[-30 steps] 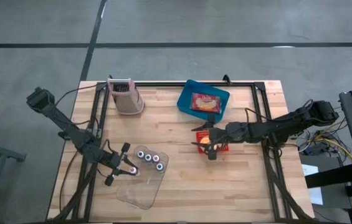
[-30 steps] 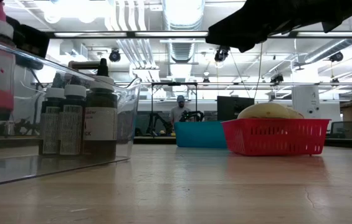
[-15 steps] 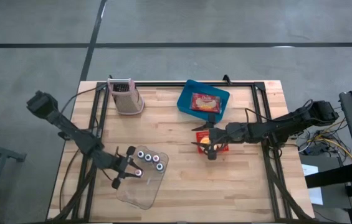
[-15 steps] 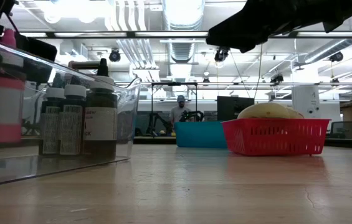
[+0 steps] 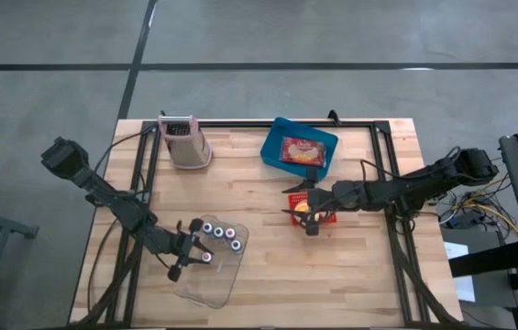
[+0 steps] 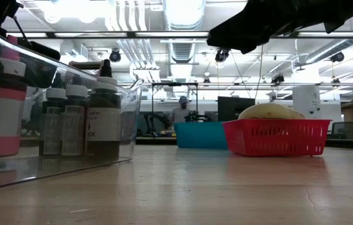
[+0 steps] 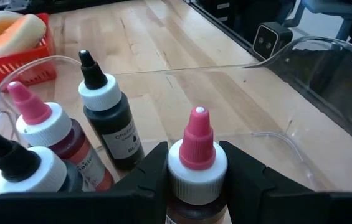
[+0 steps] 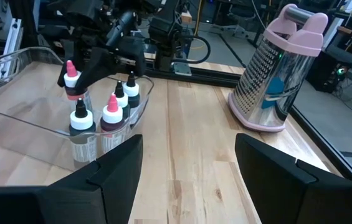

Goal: Pick & Place Food Item
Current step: Put the pink food coloring bottle into the transparent bin

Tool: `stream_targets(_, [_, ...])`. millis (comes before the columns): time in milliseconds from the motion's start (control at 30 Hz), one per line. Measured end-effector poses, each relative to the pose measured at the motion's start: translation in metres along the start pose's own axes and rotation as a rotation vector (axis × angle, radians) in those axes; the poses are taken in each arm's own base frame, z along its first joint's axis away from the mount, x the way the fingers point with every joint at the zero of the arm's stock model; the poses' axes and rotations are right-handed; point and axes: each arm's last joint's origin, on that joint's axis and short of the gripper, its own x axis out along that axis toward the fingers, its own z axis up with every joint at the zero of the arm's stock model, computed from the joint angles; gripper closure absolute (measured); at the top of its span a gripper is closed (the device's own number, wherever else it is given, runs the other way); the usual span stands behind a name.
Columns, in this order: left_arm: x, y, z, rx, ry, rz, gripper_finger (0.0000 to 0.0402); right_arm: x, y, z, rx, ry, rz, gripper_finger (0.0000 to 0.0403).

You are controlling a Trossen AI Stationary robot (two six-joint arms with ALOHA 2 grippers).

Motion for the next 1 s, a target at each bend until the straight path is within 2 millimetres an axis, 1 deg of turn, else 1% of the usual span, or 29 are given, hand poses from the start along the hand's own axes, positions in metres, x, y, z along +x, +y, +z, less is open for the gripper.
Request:
stream_targets(600, [0.0001, -0.0009, -0.0012, -0.013, 0.017, -0.029, 0.0293, -0.0003, 0.0012, 0.0, -0.001, 0.0, 0.006, 0.0155])
stream_targets(667, [0.0001, -0.0008, -0.0013, -0.022, 0.017, -0.029, 0.0276, -0.0003, 0.0012, 0.0, -0.001, 0.0, 0.006, 0.0156])
stream_targets(767, [0.0001, -0.0009, -0.0011, -0.04, 0.016, -0.029, 0.0228, -0.0003, 0.0012, 0.0, -0.001, 0.0, 0.006, 0.016])
stream_targets(833, [0.0003, -0.001, -0.0003, -0.047, 0.015, -0.029, 0.0207, -0.0003, 0.0012, 0.0, -0.001, 0.0, 0.006, 0.0163])
stream_targets(900, [0.0006, -0.0013, 0.0008, -0.051, 0.014, -0.03, 0.0198, -0.0003, 0.0011, 0.0, -0.001, 0.0, 0.005, 0.0165])
stream_targets(1000, [0.0009, -0.0016, 0.0023, -0.054, 0.012, -0.032, 0.0198, -0.0003, 0.0012, 0.0, -0.001, 0.0, 0.005, 0.0165])
